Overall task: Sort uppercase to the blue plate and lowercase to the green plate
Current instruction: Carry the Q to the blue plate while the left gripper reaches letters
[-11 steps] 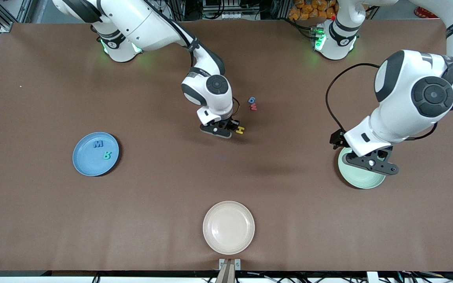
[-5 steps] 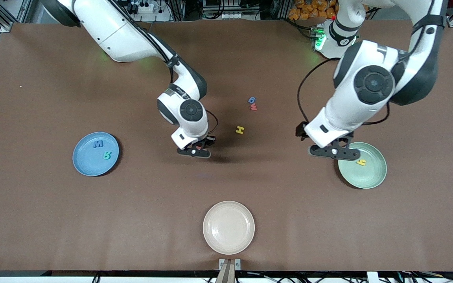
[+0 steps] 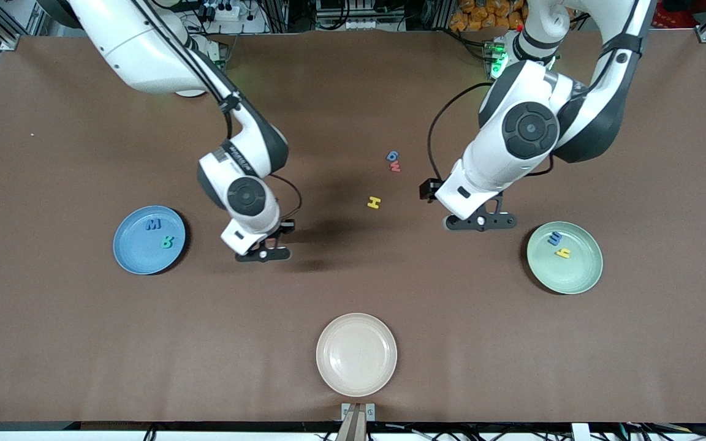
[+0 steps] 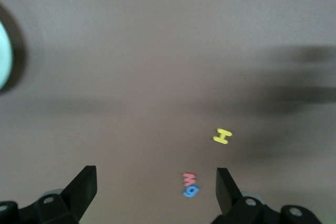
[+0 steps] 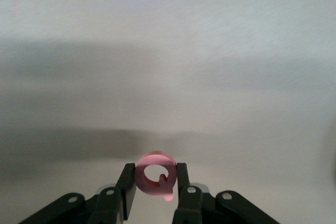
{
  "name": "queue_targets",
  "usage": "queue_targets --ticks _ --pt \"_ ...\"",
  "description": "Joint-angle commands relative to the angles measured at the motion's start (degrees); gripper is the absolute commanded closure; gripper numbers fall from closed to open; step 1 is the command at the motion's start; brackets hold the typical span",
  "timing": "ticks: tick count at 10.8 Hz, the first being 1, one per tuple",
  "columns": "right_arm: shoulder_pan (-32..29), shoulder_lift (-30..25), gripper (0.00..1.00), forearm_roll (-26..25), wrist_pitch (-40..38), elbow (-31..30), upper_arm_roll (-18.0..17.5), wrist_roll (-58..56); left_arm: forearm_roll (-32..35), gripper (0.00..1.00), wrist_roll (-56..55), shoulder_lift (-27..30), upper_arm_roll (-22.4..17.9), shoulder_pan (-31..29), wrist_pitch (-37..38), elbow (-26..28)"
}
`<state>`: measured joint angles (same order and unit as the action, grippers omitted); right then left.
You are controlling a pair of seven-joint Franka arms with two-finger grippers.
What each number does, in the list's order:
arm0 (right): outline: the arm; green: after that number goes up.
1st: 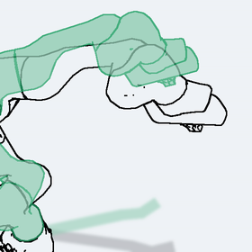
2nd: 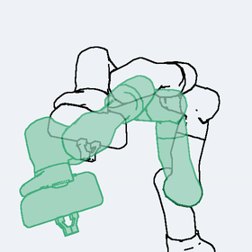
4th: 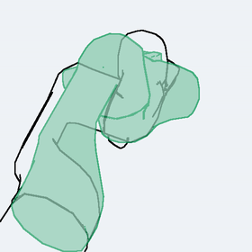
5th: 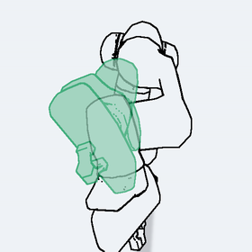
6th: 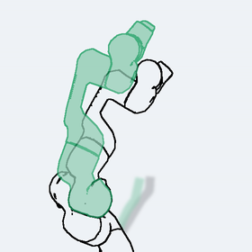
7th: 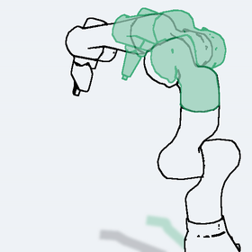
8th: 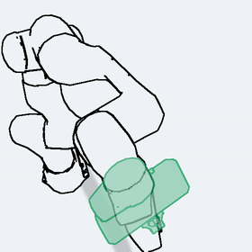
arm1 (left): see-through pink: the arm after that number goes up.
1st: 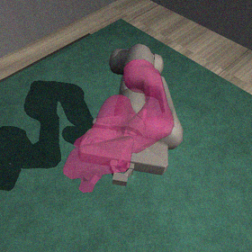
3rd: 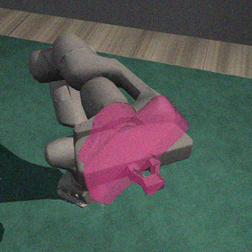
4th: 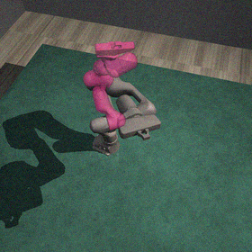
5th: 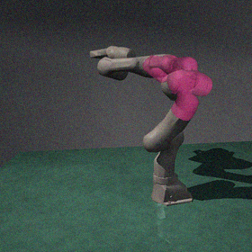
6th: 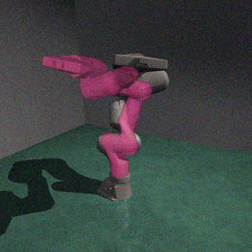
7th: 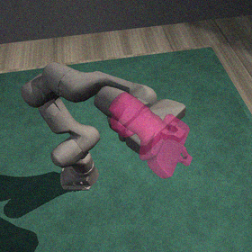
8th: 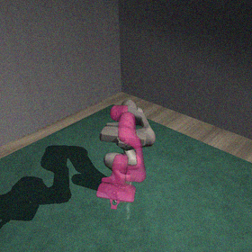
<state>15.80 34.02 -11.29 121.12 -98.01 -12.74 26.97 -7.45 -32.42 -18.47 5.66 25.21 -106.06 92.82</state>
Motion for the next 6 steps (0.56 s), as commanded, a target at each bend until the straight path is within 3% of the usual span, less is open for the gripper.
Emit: queue_targets --ticks 1,6 --pt "-1.55 -3.08 0.78 2.67 -2.20 -1.13 2.97 -10.14 -1.61 0.00 -5.61 1.07 2.76 0.63 -5.27 5.58" --pt "-1.21 -6.16 0.78 9.08 -2.65 -2.53 15.09 -31.23 -1.52 0.00 -11.96 1.07 7.25 3.80 -25.73 21.04"
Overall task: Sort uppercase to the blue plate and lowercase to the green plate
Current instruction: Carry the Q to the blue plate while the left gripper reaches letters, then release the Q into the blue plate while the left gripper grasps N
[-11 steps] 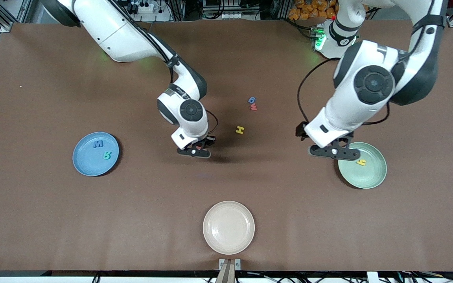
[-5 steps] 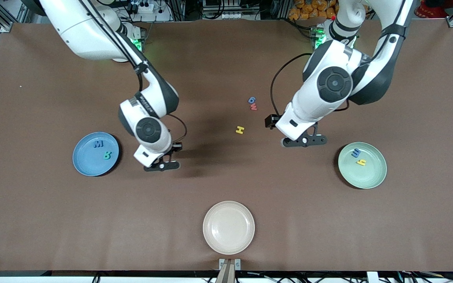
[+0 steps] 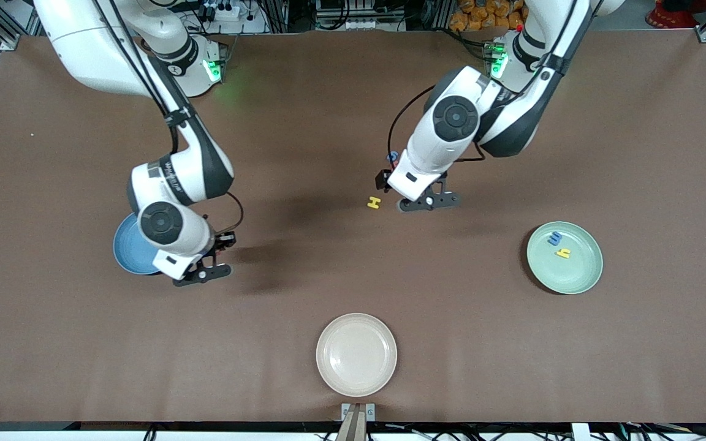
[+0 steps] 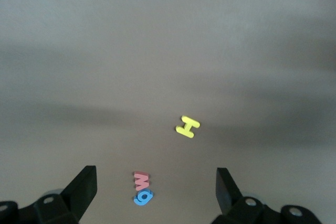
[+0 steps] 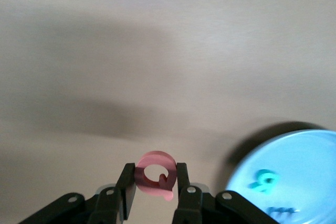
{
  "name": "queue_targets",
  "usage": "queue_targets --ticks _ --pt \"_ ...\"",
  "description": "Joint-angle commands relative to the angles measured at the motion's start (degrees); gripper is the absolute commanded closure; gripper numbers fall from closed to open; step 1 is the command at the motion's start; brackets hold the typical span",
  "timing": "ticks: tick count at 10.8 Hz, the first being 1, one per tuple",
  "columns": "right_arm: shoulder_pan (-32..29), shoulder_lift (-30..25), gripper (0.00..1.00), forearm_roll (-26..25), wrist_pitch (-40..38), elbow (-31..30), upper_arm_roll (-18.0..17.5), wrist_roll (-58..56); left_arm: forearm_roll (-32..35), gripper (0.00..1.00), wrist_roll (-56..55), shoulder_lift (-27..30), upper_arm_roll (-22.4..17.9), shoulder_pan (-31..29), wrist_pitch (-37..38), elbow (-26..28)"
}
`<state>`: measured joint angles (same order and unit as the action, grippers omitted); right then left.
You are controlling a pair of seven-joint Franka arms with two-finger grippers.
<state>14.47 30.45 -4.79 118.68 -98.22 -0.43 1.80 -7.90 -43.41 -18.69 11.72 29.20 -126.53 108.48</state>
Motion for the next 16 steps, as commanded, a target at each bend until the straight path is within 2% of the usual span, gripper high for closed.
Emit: queue_targets --ticks 1,4,6,8,10,14,15,16 --pt "0.12 -3.46 0.78 3.29 -0.29 -3.45 4.98 -9.59 -0.19 0.00 -0.97 1.11 1.63 -0.20 -10.44 9.26" --pt "-0.58 -6.44 0.79 3.21 0.50 -7.76 6.67 -13.31 6.48 0.00 -0.97 0.15 4.61 -0.20 -12.52 14.03" --pt "-0.94 -7.68 0.79 3.12 1.20 -9.70 7.37 -16.01 7.02 0.00 -0.97 -0.03 5.67 0.06 -14.87 17.97" --pt "-1.03 -7.25 0.79 3.21 5.40 -11.11 10.43 -22.16 7.02 0.00 -1.24 -0.47 7.17 0.07 -18.14 21.15" --pt "-1.72 -6.02 0.79 3.21 8.83 -11.02 12.55 -27.35 7.02 0.00 -2.72 -4.05 7.17 1.29 -21.81 20.90" --pt "-7.68 -2.43 0.77 3.56 14.81 -11.72 12.39 -36.40 8.43 0.00 -5.63 -6.44 7.09 2.18 -22.89 20.02" --pt "-8.58 -1.11 0.77 4.61 15.96 -11.81 12.38 -39.82 8.52 0.00 -5.63 -6.71 7.08 2.18 -22.80 19.67" --pt "-8.93 -0.83 0.77 8.53 15.97 -12.68 12.56 -43.77 8.78 0.00 -5.72 -6.80 7.00 2.18 -22.63 19.40"
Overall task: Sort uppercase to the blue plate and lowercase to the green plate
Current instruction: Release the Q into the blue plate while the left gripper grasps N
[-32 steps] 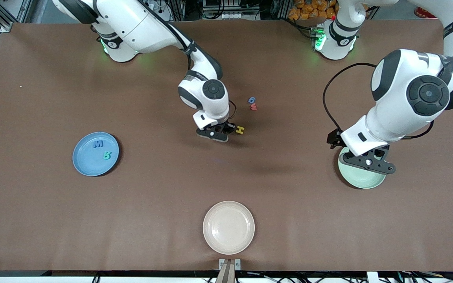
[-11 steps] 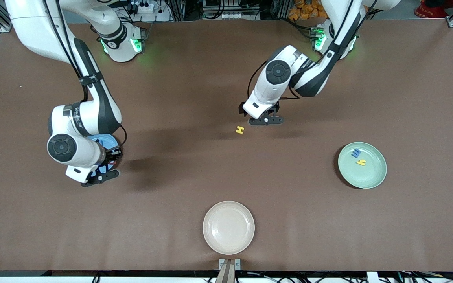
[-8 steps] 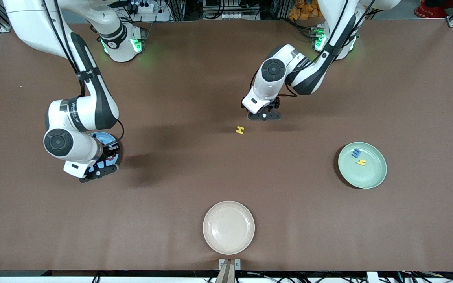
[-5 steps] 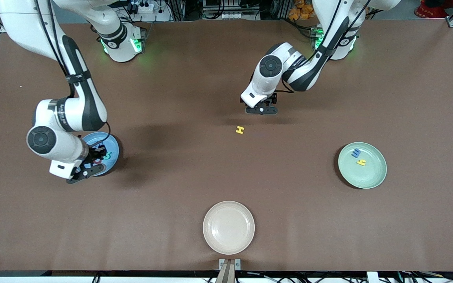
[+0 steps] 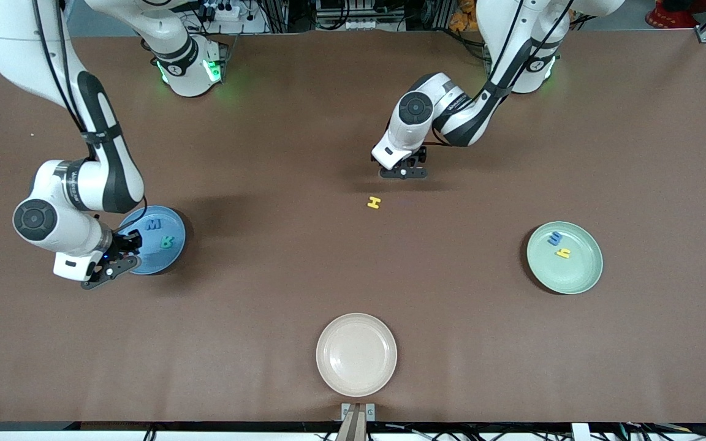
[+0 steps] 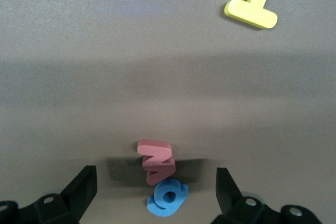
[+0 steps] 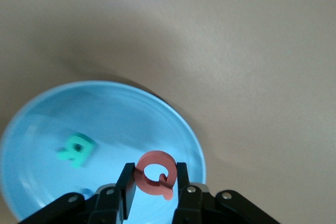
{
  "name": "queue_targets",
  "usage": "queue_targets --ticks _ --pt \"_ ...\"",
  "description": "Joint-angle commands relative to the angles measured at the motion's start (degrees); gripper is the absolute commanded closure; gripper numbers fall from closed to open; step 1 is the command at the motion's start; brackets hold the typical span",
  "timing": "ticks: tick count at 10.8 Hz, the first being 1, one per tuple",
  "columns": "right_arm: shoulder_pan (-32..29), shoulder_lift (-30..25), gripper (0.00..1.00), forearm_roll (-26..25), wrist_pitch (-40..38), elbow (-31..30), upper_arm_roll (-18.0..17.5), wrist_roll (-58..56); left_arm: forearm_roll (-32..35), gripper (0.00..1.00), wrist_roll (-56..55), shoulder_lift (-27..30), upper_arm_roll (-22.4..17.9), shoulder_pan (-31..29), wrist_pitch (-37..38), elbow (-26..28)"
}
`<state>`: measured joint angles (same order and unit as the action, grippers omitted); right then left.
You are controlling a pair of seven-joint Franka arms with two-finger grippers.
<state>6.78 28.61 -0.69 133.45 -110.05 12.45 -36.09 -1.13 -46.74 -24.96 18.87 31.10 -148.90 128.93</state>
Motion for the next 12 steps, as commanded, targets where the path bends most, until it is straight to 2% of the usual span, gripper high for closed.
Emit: queue_targets --ticks 1,5,7,8,11,12 --pt "-1.59 1.09 0.77 6.73 1.80 -2.35 0.02 -8.79 2.01 0.00 -2.48 -0.61 -0.15 0.45 -0.25 -1.05" --pt "-1.59 1.09 0.71 6.32 2.16 -5.00 1.17 -10.13 3.40 0.16 -3.80 -1.40 -0.15 0.80 -0.08 -0.96" --pt "-1.51 1.09 0.63 6.32 2.16 -5.09 1.69 -11.80 3.68 0.25 -4.77 -1.40 -0.15 0.80 1.06 -1.13" --pt "-1.42 1.01 0.36 6.32 1.90 -5.09 1.87 -11.72 3.68 0.30 -4.77 -1.40 -0.15 0.71 1.33 -1.05" --pt "-1.24 0.92 0.19 6.32 1.46 -4.91 1.96 -11.02 5.07 0.67 -5.21 -1.58 -0.15 0.89 1.33 -1.40" --pt "-1.16 0.74 0.18 6.32 1.46 -4.83 1.96 -10.75 6.13 0.67 -5.56 -1.84 -0.32 0.89 1.33 -1.40"
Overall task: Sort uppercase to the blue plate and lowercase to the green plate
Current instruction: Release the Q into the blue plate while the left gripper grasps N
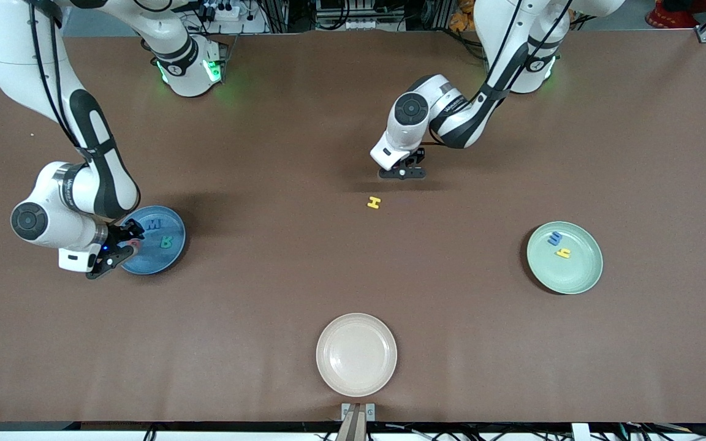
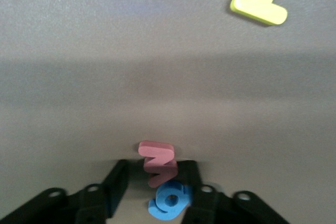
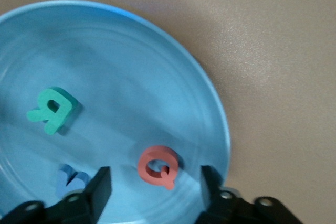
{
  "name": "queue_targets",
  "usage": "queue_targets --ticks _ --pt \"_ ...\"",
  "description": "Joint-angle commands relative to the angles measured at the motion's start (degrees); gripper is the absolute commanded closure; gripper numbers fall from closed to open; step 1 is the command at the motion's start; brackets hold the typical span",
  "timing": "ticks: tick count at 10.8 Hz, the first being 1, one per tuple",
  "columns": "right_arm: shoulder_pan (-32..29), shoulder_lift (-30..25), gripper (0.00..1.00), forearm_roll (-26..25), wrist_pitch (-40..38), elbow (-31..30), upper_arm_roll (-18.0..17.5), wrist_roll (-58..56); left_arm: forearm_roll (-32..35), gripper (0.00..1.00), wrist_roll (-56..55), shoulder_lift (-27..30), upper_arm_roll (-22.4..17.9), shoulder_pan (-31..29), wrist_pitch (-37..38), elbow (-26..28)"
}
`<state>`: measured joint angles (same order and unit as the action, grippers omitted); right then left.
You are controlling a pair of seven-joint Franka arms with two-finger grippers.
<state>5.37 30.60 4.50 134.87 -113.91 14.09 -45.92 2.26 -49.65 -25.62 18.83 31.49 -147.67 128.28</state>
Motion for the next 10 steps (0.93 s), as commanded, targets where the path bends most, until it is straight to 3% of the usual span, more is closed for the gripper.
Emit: queue_targets --ticks 1,2,3,4,7,10 --pt "0.43 -1.33 0.18 1.13 -0.40 -0.79 0.32 -0.66 3.01 0.69 -3.17 -1.45 -0.46 0.51 0.10 -1.01" --pt "0.52 -1.59 0.18 1.21 -1.18 -0.70 0.32 0.99 3.45 0.75 -5.09 -1.45 -0.72 0.51 0.02 -0.93" --pt "1.22 -2.12 0.18 1.21 -2.85 -0.35 0.24 3.45 4.41 0.96 -6.06 -1.37 -0.73 0.51 0.02 -1.19" --pt "2.44 -2.64 0.18 1.21 -4.34 0.09 0.32 6.08 4.68 1.00 -7.38 -1.02 -0.73 0.33 0.10 -1.71" --pt "5.26 -5.10 0.18 1.30 -9.87 1.49 0.24 14.69 4.86 1.00 -5.74 3.45 -1.52 -3.69 2.72 -3.99" --pt "8.42 -6.78 0.18 1.65 -14.46 4.22 -0.20 24.36 4.69 1.00 3.31 9.43 -1.52 -10.37 14.56 -11.27"
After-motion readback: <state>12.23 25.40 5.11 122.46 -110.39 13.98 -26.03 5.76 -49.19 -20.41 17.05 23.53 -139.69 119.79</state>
